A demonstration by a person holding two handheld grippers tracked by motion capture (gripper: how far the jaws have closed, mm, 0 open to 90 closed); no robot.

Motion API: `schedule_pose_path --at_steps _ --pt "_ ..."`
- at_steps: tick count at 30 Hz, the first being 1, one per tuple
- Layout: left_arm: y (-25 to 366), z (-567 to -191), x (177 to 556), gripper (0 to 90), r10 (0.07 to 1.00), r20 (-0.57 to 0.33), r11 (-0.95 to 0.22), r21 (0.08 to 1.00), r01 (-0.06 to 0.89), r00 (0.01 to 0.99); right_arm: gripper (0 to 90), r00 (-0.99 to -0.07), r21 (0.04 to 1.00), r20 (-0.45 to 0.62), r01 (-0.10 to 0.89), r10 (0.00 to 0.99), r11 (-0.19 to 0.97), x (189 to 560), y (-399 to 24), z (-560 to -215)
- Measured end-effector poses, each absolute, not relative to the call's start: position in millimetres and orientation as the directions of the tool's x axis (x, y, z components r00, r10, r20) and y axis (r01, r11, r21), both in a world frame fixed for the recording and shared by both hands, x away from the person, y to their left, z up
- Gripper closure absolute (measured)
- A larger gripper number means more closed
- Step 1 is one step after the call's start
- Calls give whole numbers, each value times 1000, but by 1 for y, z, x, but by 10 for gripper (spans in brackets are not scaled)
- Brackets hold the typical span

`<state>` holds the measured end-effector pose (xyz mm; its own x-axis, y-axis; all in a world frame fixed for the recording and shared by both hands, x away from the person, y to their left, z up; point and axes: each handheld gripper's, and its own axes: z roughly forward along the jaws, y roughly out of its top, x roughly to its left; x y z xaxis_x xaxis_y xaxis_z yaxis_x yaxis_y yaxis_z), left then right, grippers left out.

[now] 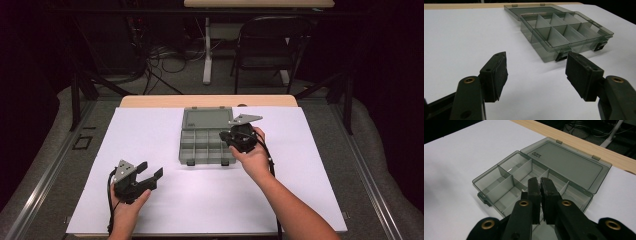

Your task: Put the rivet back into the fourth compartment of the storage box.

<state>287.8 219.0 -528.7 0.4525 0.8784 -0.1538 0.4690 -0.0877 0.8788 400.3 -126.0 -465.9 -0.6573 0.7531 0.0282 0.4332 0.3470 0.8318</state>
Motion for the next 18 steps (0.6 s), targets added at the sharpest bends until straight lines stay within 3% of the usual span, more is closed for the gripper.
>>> schedule_pose_path --at_steps 18 --pt "219 -529 288 340 878 -156 -88 877 473 453 867 -607 807 31 484 794 338 425 -121 -483"
